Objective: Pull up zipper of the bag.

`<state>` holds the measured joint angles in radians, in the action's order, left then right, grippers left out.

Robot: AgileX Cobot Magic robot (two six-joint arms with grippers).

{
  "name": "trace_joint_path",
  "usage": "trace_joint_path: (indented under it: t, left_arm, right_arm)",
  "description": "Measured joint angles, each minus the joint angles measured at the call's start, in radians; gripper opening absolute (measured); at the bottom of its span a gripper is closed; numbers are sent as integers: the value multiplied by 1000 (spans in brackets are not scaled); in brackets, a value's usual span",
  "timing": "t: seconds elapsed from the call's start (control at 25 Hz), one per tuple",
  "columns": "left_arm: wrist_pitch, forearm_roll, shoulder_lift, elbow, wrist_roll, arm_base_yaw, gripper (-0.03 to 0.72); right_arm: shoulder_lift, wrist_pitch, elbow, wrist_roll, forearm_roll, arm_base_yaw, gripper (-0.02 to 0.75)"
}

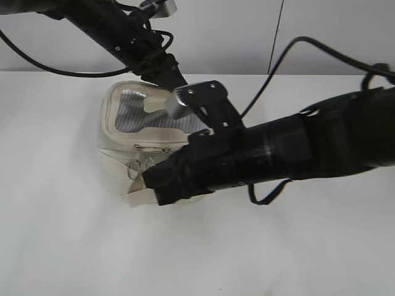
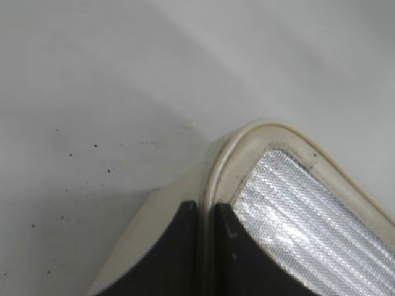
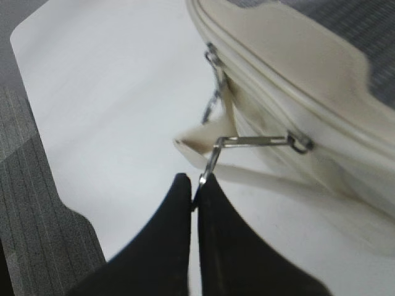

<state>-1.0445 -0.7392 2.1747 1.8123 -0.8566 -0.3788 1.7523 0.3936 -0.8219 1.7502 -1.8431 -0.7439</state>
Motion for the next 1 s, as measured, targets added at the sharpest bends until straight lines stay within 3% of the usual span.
trace_joint_path:
  t: [0.32,0.4,0.56,0.68,0.8,1.0]
  left_arm:
    - [33,6,0,0,64,-12,47]
    - [45,-4,0,0,73,-12,93]
    - [61,-45,-12,0,92,-1,218]
    - [53,-33,-46,0,139,15,231]
    - [53,59,-102,0,229,35,232]
    - [67,337,-211,-52,443,58,232]
  right_arm:
    - [89,-41,-101,-263,124,-44,31]
    - [76,-16,-101,-374,232,-30,118]
    - [7,64,-101,-649,542,23,444]
    - [-65,100,-101,-868,788,74,542]
    - [-136,148,-101,-1053,988,132,553]
    - [-224,278,-101,-1309,1212,253,558]
